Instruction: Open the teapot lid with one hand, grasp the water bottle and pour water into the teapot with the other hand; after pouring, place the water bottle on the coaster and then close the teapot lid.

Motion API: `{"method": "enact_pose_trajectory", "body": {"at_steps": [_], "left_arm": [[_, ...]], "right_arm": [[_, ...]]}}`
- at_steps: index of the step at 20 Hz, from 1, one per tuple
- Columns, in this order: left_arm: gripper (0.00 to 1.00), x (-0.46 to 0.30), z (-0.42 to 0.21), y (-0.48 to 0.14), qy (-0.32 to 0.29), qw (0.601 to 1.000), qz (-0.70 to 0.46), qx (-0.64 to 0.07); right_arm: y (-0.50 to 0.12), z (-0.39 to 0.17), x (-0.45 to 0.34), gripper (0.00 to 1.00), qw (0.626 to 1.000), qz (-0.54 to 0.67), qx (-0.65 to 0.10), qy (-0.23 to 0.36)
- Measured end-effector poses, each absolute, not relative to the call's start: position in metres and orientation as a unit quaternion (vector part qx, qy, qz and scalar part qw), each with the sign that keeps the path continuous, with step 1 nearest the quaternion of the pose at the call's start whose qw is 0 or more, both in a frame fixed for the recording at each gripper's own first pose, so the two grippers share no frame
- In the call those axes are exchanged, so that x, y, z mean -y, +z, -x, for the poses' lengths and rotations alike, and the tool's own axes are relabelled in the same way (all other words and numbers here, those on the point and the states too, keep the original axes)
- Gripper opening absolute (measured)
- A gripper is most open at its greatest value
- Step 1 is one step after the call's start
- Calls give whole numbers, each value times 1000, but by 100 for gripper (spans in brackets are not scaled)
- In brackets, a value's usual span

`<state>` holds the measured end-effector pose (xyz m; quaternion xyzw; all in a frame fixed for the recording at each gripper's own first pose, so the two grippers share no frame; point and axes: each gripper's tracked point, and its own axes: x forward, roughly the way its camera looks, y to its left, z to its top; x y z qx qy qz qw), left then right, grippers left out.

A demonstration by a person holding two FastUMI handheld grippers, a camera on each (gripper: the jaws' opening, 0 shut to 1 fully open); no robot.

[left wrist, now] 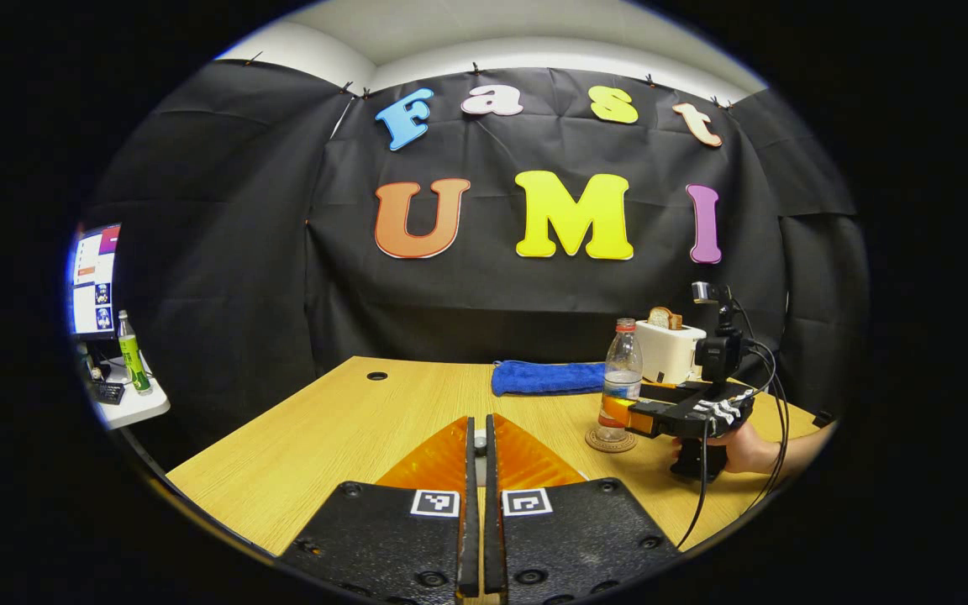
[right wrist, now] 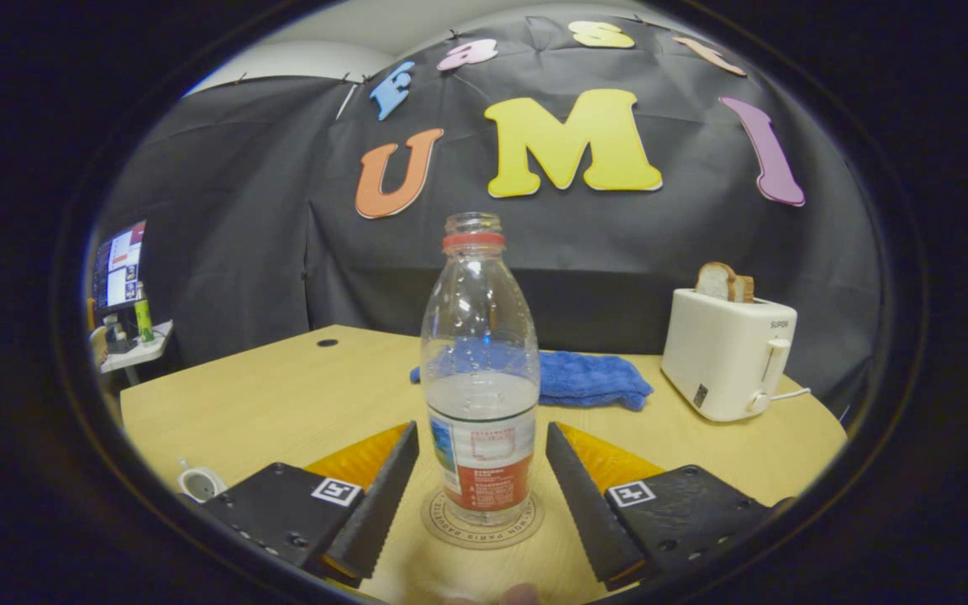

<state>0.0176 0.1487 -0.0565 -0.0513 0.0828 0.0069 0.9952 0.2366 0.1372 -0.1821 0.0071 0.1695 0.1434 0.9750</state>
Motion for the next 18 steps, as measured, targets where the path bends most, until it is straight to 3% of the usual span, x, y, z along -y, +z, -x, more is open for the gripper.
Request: {"method": "enact_pose_trajectory", "body": {"at_steps": [7, 12, 18], "left_arm": [[5, -145, -18, -54, 4, 995, 52, -80], [5, -115, -22, -44, -17, 996, 66, -63], [5, -66, -37, -58, -53, 995, 53, -70]], "right_arm": [[-178, -215, -130, 94, 974, -13, -178, 137], [-146, -150, -106, 94, 977, -24, -154, 144], [-123, -85, -34, 94, 989, -12, -115, 93]]}}
